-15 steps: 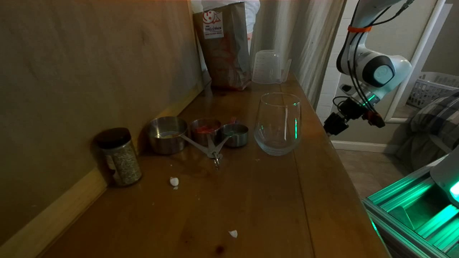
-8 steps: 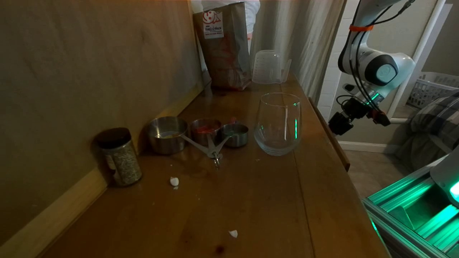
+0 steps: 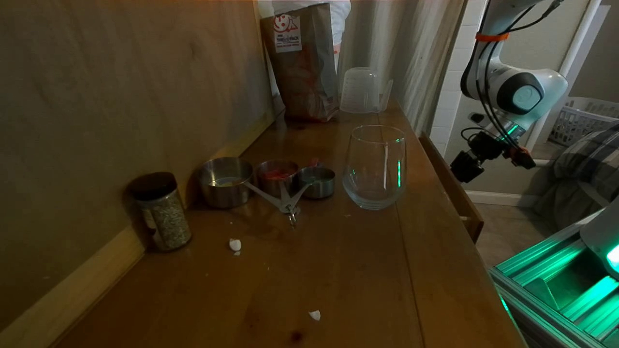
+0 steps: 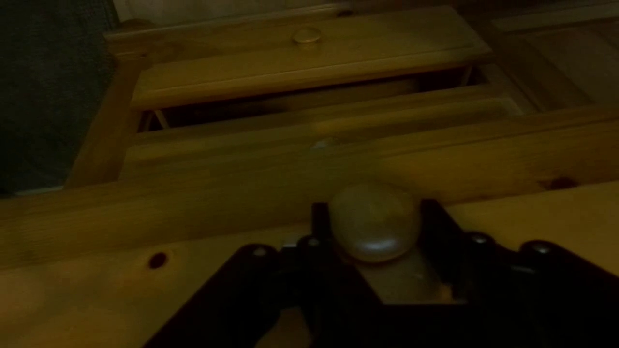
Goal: Open the topmost drawer on the right then hang the towel on the drawer.
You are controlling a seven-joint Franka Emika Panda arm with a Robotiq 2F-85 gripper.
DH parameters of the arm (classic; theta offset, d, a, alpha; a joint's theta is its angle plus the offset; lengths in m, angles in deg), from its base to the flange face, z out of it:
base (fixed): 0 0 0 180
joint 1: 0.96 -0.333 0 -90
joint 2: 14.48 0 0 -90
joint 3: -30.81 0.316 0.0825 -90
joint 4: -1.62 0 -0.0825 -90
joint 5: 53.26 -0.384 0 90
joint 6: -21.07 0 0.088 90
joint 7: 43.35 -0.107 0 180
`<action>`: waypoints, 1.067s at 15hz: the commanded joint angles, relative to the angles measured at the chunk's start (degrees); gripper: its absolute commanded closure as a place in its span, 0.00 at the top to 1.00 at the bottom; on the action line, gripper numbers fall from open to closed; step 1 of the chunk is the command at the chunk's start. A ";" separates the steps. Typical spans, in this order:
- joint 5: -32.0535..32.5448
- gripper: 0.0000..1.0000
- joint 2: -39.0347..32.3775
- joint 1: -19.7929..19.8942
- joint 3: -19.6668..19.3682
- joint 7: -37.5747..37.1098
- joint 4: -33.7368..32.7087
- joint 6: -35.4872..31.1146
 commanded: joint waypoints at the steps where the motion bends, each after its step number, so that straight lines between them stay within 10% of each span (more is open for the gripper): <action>1: 0.78 0.74 1.74 1.08 -1.21 -1.83 0.32 -2.96; 6: 0.03 0.99 4.19 0.60 -2.09 -2.71 1.19 -9.45; 16: 1.07 1.00 17.19 -10.51 -2.15 -9.55 9.27 -28.98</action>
